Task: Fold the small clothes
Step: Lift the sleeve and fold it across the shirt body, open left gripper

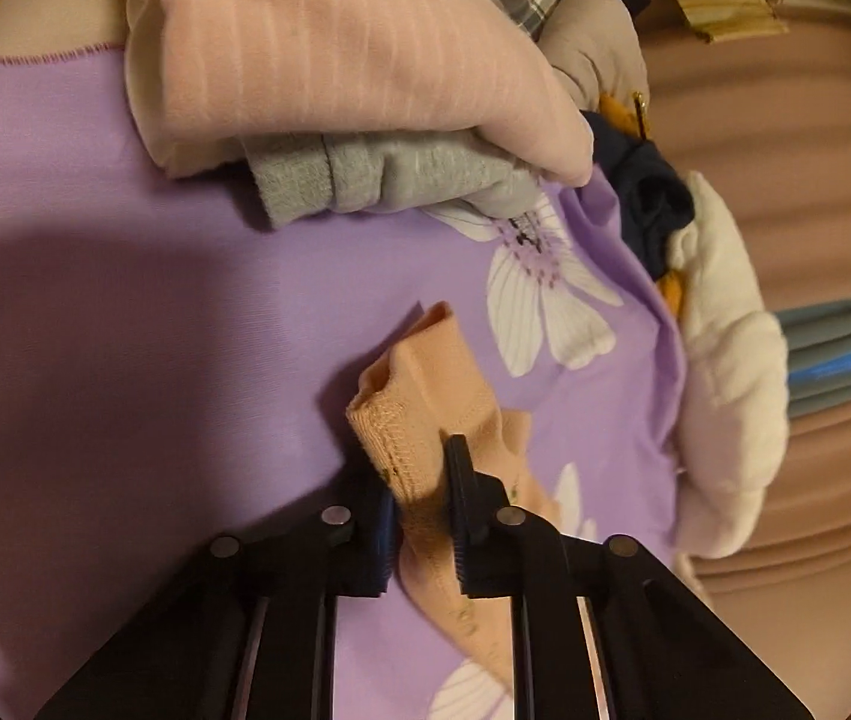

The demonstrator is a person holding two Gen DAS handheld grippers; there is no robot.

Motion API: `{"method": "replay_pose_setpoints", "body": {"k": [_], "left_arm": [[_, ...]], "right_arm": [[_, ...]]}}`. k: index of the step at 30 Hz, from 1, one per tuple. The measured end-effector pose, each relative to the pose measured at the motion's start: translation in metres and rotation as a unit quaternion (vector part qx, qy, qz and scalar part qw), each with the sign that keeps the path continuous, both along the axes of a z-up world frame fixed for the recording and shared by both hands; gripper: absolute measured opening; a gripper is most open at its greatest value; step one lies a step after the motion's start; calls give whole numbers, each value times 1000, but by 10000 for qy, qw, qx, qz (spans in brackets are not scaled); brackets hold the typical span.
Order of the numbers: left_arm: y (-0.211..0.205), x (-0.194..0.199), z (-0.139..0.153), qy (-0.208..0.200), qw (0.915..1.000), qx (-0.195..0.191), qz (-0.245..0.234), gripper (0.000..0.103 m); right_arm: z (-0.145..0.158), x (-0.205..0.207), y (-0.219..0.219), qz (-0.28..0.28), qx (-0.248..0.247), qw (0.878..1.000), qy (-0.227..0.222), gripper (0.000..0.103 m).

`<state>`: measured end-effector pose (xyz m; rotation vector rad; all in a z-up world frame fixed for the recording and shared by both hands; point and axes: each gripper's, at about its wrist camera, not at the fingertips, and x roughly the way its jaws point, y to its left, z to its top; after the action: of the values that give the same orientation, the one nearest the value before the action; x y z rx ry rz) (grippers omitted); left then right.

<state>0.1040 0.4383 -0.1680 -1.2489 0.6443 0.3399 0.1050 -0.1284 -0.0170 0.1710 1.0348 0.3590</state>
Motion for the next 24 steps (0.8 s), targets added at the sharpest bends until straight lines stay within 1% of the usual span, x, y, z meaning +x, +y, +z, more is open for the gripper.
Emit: {"method": "replay_pose_setpoints", "body": {"k": [2,3,5,8,11,15,18,20,22,24], "left_arm": [[-4,1,10,211,9993,314,-80,11],[-8,2,19,293,9980,541,-162,11],[-17,4,33,260,9956,831,-337,10],[-38,3,60,190,9895,1291,-613,7],[-60,7,82,102,9839,1574,-838,7],[-105,20,116,-102,9704,2056,-1260,7],[-141,32,135,-217,9602,2306,-1560,7],[-164,41,142,-260,9551,2386,-1736,7],[-190,47,150,-314,9473,2536,-1930,7],[-222,55,157,-347,9363,2766,-2135,7]], "right_arm": [[1,-1,4,48,18,10000,-13,30],[1,-1,6,76,26,10000,-19,30],[1,-2,9,124,51,9999,-16,30],[0,-3,12,149,117,9998,11,30],[1,-2,14,208,148,9997,-16,30],[5,-3,14,255,278,9992,-94,30],[7,-4,11,235,355,9990,-121,30],[8,-6,6,183,426,9988,-130,30],[9,-7,-2,132,509,9985,-162,30],[9,-8,-9,74,549,9983,-180,30]]}}
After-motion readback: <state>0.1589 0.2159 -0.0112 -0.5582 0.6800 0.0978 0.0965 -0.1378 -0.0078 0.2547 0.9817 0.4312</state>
